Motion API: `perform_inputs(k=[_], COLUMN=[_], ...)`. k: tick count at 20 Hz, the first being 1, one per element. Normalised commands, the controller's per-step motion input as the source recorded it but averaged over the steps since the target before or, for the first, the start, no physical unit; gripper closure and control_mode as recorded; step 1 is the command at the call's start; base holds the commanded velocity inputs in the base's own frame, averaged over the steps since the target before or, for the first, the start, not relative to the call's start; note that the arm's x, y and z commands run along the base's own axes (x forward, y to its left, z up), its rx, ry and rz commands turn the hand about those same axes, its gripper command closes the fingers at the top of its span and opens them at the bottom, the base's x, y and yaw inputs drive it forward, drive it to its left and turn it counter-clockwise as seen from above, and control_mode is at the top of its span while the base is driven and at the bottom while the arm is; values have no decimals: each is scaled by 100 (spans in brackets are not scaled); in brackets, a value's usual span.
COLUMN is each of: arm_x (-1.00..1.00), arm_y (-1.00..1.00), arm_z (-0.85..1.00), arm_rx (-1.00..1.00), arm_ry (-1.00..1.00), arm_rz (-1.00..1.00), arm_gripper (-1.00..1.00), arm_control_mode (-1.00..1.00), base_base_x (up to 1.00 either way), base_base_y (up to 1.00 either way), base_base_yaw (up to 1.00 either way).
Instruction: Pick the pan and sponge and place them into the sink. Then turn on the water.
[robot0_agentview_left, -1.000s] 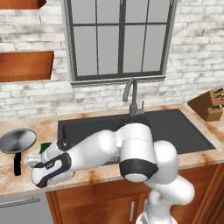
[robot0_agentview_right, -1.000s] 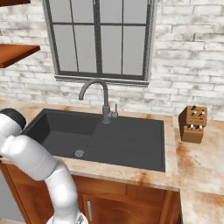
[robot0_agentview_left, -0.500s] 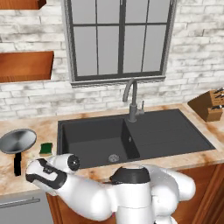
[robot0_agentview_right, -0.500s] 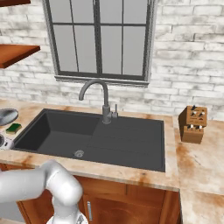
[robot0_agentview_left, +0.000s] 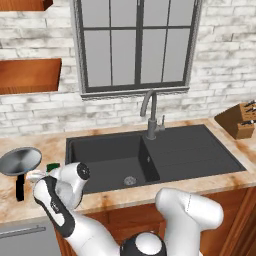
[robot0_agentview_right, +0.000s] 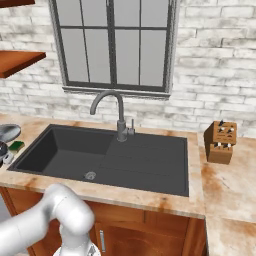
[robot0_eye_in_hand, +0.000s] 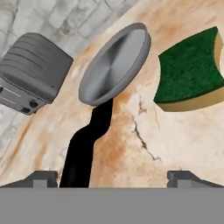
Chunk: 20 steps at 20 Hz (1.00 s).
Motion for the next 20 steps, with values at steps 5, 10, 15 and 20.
perform_inputs(k=[5,10,15,20], arm_x=[35,38,33,24], arm_y=[47,52,59,58], arm_z=[2,-5,-19,-37], arm_rx=[5,0,-4,-15], arm_ry=[23,23,21,19], arm_rz=[3,5,9,13], arm_gripper=[-100,-100,-100,-100], arm_control_mode=[-100,-100,-100,-100], base_base_x=[0,0,0,0], base_base_y=[0,0,0,0], base_base_yaw=[0,0,0,0])
